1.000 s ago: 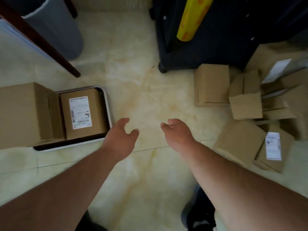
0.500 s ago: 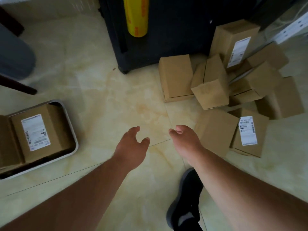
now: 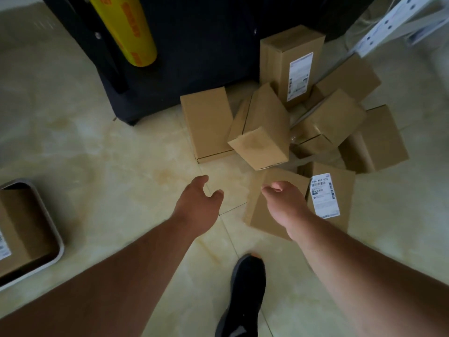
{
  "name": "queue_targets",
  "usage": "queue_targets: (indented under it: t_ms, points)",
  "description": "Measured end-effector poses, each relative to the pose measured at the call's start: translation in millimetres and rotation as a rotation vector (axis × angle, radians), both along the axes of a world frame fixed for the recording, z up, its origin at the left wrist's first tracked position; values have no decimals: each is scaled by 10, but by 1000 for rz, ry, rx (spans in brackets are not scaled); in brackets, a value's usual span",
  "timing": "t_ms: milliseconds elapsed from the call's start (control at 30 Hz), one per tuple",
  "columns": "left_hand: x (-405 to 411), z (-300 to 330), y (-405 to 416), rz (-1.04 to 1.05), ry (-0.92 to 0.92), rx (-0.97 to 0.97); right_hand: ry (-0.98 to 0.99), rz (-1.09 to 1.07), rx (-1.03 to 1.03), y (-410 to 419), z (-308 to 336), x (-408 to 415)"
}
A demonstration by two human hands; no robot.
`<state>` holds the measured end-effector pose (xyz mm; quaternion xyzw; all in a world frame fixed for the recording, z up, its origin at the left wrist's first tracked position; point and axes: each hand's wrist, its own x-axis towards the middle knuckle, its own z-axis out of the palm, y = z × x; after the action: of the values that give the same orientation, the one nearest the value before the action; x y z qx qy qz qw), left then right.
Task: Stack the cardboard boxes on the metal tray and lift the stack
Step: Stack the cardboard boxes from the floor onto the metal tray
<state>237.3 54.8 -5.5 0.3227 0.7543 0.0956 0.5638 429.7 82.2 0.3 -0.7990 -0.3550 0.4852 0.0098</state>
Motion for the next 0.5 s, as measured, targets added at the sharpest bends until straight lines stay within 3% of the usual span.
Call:
queue_targets:
  t_ms: [300,500]
  points:
    - [464,-156,747,82,19,55,-44,-256,52,544,-222,392]
    - [562,-451,1262,273,-17,-1,75,-394,4,838,-399,399]
